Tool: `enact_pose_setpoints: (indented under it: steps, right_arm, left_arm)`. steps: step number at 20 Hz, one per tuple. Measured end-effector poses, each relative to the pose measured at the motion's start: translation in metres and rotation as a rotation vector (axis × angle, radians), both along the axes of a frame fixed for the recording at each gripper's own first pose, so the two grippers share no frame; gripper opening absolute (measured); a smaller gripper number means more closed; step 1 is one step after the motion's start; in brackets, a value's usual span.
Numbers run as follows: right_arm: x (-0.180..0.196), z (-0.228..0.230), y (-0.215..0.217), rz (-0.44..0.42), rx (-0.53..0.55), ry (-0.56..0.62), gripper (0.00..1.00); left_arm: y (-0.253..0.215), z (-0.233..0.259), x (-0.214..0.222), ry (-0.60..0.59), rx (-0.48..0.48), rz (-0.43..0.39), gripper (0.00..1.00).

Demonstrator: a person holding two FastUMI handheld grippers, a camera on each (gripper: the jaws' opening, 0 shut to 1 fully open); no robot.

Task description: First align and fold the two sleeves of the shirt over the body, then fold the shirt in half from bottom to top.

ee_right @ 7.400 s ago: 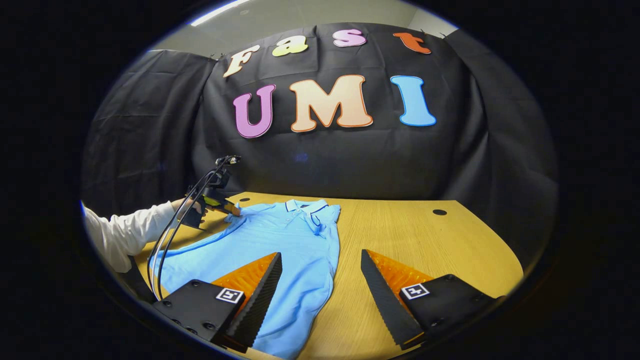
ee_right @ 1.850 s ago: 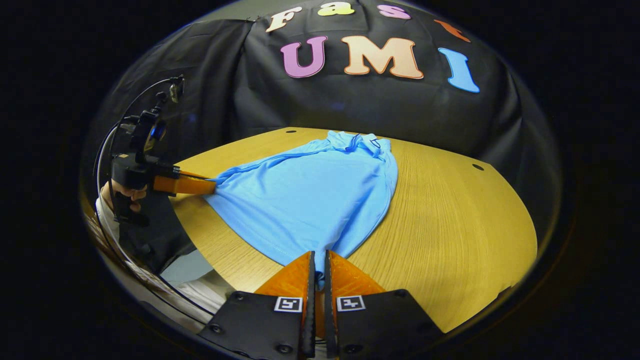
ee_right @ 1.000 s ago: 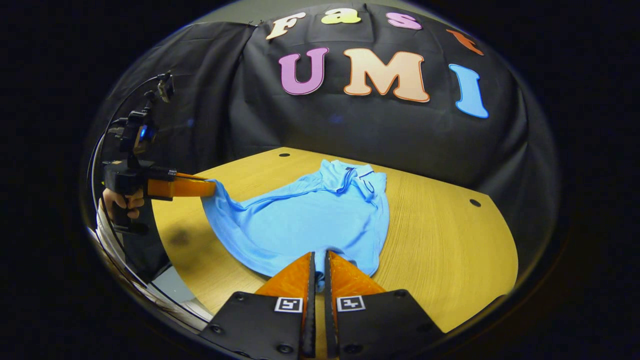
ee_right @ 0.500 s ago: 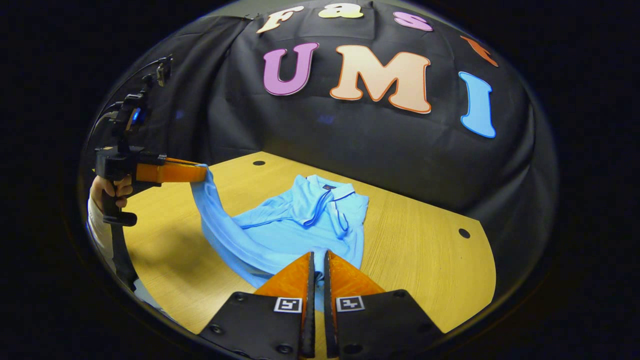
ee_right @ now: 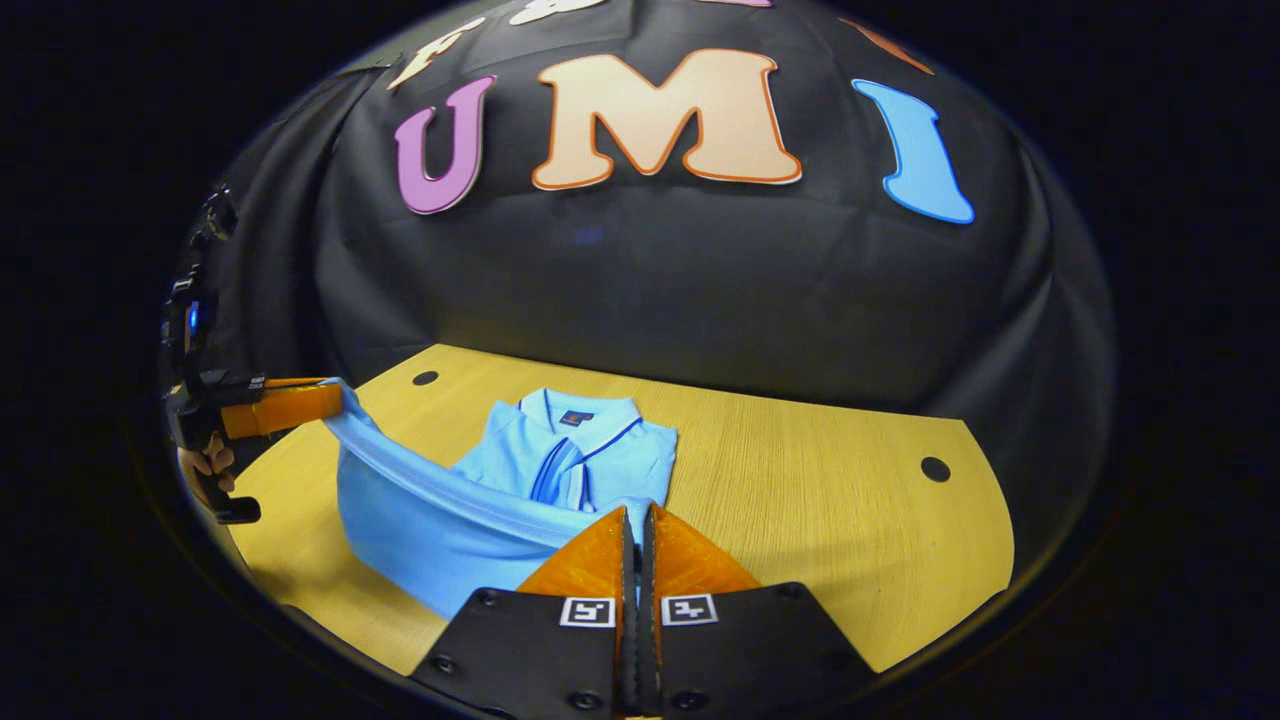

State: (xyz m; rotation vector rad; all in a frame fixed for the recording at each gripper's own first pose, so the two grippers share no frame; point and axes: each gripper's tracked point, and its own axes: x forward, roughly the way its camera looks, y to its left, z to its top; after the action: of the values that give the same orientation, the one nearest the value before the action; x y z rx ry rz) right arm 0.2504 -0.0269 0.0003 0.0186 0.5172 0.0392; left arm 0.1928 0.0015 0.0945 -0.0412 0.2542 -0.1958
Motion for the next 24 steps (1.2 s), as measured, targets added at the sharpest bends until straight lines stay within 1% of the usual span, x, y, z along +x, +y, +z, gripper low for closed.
enact_pose_setpoints:
  steps: [1, 2, 4, 7, 9, 11, 14, 15, 18, 19, 20, 21, 22, 23, 24]
  right_arm:
    - [0.012, -0.002, -0.005, -0.016, -0.003, 0.001, 0.03]
    - [0.01, 0.004, -0.009, -0.028, -0.005, -0.004, 0.02]
    - [0.032, 0.002, -0.015, -0.047, -0.008, -0.003, 0.02]
    - [0.064, 0.002, -0.018, -0.063, -0.029, -0.023, 0.02]
    - [0.085, -0.004, -0.021, -0.083, -0.064, -0.037, 0.02]
    - [0.1, -0.017, -0.021, -0.102, -0.076, -0.036, 0.02]
    - [0.121, -0.032, -0.024, -0.133, -0.086, -0.048, 0.02]
    - [0.138, -0.039, -0.025, -0.146, -0.081, -0.053, 0.02]
    - [0.146, -0.046, -0.024, -0.18, -0.038, -0.051, 0.03]
    - [0.146, -0.045, -0.025, -0.18, -0.027, -0.049, 0.08]
    - [0.145, -0.048, -0.024, -0.178, -0.016, -0.04, 0.11]
    - [0.141, -0.05, -0.023, -0.174, 0.0, -0.023, 0.2]
    - [0.138, -0.05, -0.021, -0.16, 0.016, -0.016, 0.25]
    - [0.134, -0.048, -0.021, -0.148, 0.02, -0.012, 0.48]
    - [0.128, -0.044, -0.022, -0.142, 0.011, -0.02, 0.7]
  left_arm:
    - [0.0, 0.0, 0.011, 0.004, -0.003, 0.004, 0.0]
    - [0.001, -0.003, 0.023, 0.013, -0.012, 0.015, 0.0]
    - [0.005, -0.009, 0.047, 0.012, -0.019, 0.039, 0.0]
    - [0.011, -0.027, 0.083, 0.023, 0.003, 0.084, 0.0]
    - [0.011, -0.039, 0.104, 0.03, -0.012, 0.113, 0.0]
    - [0.015, -0.049, 0.12, 0.037, -0.008, 0.148, 0.0]
    - [0.018, -0.059, 0.142, 0.041, 0.041, 0.182, 0.0]
    - [0.019, -0.064, 0.145, 0.05, 0.067, 0.19, 0.0]
    - [0.021, -0.071, 0.15, 0.071, 0.135, 0.21, 0.0]
    - [0.019, -0.075, 0.149, 0.087, 0.142, 0.198, 0.04]
    - [0.02, -0.08, 0.146, 0.109, 0.152, 0.203, 0.12]
    - [0.019, -0.083, 0.143, 0.129, 0.152, 0.195, 0.18]
    - [0.018, -0.084, 0.138, 0.143, 0.142, 0.191, 0.41]
    - [0.019, -0.083, 0.132, 0.153, 0.134, 0.196, 0.39]
    - [0.021, -0.08, 0.129, 0.15, 0.124, 0.202, 0.57]
